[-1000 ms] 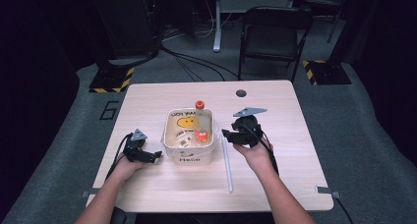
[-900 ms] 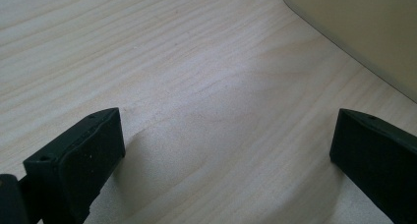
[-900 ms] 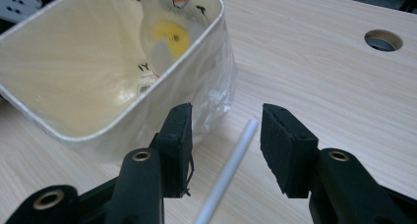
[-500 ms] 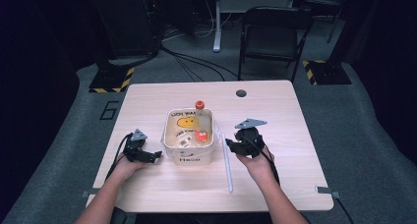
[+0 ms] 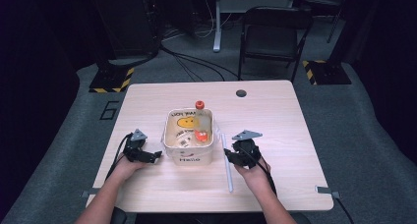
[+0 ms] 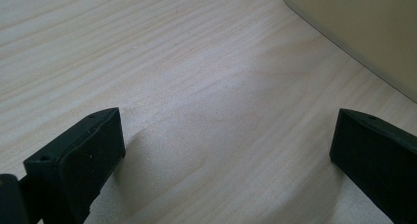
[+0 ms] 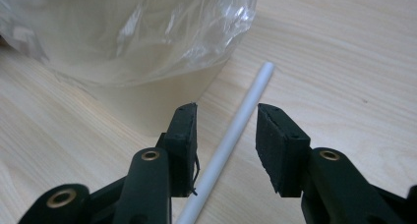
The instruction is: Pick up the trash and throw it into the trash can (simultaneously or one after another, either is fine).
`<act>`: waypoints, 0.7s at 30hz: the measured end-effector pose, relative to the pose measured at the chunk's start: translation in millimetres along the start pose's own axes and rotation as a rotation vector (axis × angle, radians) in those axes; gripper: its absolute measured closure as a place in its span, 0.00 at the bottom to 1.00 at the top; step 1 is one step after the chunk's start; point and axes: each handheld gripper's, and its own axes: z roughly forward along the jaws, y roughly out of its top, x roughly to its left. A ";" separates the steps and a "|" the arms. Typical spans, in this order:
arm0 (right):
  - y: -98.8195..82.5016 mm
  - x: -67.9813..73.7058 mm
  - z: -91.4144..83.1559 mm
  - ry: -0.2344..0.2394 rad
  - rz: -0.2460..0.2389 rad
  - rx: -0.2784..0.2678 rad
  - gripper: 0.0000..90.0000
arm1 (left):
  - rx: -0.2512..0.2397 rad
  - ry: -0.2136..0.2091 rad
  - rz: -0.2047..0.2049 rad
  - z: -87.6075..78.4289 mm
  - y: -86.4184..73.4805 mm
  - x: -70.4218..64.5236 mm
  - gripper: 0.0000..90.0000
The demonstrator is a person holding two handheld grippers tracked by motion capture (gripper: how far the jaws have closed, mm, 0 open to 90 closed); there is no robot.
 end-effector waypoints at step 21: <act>-37.3 14.1 30.2 -0.051 0.067 0.056 0.76 | 0.000 0.000 0.000 0.0 0.0 -0.1 0.00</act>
